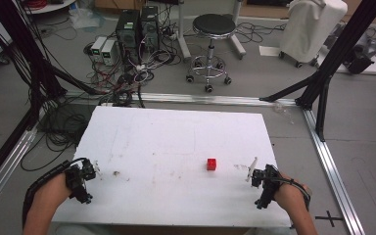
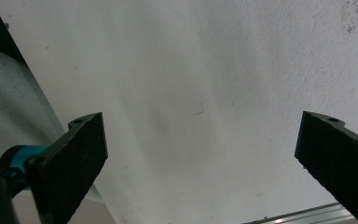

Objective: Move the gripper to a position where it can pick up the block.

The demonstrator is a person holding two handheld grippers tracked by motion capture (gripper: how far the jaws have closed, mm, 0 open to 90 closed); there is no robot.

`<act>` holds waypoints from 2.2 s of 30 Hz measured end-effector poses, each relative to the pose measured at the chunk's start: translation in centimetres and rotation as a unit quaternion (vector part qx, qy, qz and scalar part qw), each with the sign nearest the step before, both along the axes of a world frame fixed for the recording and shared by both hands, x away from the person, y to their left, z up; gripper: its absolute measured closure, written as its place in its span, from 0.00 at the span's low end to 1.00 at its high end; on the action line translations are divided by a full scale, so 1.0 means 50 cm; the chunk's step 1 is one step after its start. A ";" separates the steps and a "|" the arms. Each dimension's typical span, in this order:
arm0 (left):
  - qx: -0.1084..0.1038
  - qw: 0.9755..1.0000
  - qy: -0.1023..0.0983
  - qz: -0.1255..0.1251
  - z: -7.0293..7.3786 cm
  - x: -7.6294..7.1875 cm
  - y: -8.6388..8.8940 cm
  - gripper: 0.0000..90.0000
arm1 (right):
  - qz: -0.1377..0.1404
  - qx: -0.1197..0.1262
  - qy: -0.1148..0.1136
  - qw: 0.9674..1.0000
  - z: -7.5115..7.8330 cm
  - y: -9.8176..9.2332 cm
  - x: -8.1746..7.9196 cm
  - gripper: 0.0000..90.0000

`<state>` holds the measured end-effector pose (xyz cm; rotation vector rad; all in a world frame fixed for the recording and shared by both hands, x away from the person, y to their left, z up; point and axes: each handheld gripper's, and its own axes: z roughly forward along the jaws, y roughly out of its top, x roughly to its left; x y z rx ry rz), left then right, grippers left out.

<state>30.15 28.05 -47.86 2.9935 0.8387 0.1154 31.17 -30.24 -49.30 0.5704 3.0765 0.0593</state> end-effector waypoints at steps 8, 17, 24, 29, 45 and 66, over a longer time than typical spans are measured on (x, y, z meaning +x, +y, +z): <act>-0.001 1.000 -0.001 -0.007 0.003 -0.002 -0.006 0.24 | -0.002 0.002 -0.004 1.000 0.007 -0.004 -0.003 0.02; -0.003 1.000 -0.002 -0.009 0.002 -0.002 -0.009 0.24 | -0.002 0.002 -0.004 1.000 0.008 -0.005 0.000 0.02; -0.005 1.000 -0.001 -0.008 0.003 -0.002 -0.010 0.24 | -0.001 0.003 -0.005 1.000 0.009 -0.005 0.004 0.02; -0.007 1.000 -0.002 -0.008 0.002 -0.003 -0.010 0.24 | -0.001 0.003 -0.006 1.000 0.010 -0.011 0.009 0.02; -0.008 1.000 0.000 -0.003 0.003 -0.002 -0.006 0.24 | 0.004 0.005 -0.018 1.000 0.025 -0.038 0.053 0.02; -0.010 1.000 0.003 0.002 0.003 0.001 0.003 0.24 | 0.049 0.000 -0.031 0.998 0.101 -0.004 0.137 0.02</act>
